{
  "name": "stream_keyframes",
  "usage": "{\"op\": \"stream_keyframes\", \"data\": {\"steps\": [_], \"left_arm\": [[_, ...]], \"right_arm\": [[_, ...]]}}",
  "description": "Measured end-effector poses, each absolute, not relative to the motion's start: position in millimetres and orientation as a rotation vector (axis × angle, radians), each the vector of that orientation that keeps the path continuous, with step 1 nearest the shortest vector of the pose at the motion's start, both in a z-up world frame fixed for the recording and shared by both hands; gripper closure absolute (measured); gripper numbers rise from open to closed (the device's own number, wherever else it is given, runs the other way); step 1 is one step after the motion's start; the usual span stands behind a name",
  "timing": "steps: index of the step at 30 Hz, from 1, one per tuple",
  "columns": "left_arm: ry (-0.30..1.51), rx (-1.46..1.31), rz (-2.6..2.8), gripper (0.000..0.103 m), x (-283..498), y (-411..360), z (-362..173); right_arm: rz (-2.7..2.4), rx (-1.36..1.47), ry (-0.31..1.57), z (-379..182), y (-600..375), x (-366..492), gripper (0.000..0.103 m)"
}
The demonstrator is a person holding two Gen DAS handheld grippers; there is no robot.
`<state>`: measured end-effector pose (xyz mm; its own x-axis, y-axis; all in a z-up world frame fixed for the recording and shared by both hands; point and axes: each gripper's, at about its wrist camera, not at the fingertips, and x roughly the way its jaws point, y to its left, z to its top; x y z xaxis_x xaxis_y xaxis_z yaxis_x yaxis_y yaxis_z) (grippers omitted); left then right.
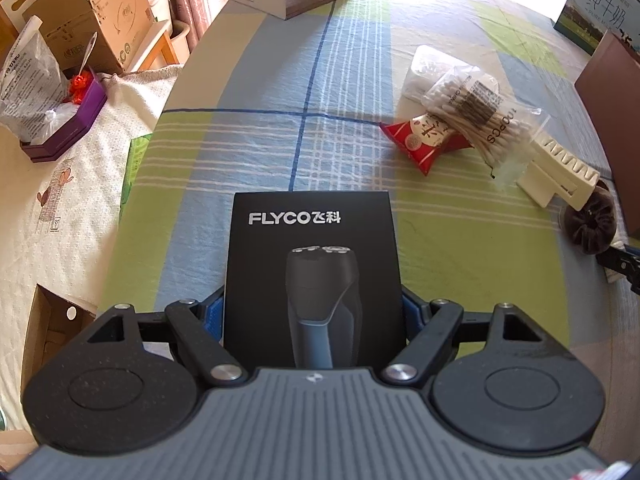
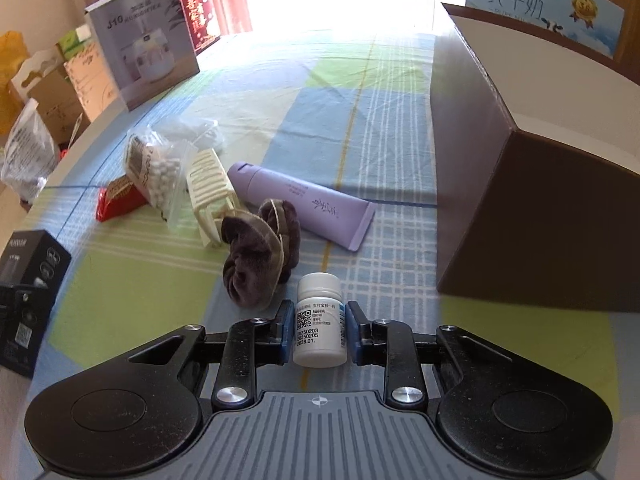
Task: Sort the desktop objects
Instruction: 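Grasp the white pill bottle with the right tool while the left tool holds the FLYCO box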
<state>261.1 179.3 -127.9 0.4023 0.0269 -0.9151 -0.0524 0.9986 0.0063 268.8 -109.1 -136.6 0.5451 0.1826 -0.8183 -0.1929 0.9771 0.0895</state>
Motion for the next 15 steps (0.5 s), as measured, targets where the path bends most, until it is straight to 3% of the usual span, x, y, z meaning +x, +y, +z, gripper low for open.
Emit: {"op": "stream_keyframes", "data": {"steps": [15], "left_arm": [[1.175,0.046,-0.042,0.027,230.2,134.8,-130.3]], "right_arm": [[0.215,-0.037,1.003,-129.9,-147.7,225.1,0.079]]}}
